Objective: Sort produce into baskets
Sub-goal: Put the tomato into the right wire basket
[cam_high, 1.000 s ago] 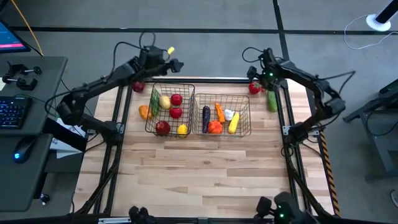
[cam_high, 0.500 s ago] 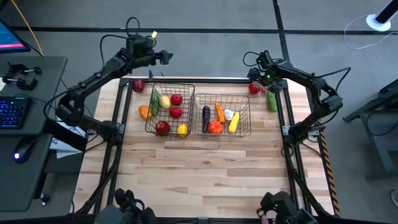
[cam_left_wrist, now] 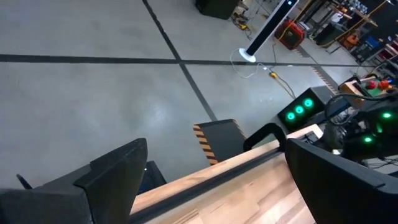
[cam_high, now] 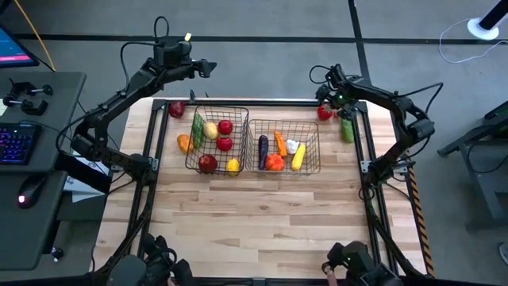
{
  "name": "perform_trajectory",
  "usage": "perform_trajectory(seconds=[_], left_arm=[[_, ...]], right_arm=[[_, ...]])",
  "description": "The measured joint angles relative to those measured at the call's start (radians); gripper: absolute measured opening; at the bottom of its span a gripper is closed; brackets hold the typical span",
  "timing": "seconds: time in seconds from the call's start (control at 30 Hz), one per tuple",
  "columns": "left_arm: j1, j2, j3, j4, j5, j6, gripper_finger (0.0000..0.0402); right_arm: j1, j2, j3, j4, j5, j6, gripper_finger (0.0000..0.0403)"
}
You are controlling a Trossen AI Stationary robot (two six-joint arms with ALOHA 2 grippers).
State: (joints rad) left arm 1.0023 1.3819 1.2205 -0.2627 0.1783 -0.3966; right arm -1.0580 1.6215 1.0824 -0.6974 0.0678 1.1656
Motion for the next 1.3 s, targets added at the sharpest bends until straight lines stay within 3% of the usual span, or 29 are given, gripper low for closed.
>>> perform_trajectory(seconds=[0.17,0.6,1.07,1.3], left_arm=[[-0.001,0.0,0.0,0.0,0.0,0.001,0.0369],[-0.001,0.0,0.0,-0.002,0.02,-0.024,0.0369],[-0.002,0.0,0.0,-0.002,0.022,-0.054,0.0369],[-0.004,0.0,0.0,-0.003,0.022,-0.064,0.0369]], right_arm=[[0.0,0.036,0.0,0.017,-0.014,-0.019,0.0371],[0.005,0.041,0.0,-0.023,0.142,-0.027,0.0371],[0.005,0.044,0.0,0.005,0.119,-0.067,0.0371],[0.01,0.121,0.0,0.02,0.046,-0.065,0.0371]])
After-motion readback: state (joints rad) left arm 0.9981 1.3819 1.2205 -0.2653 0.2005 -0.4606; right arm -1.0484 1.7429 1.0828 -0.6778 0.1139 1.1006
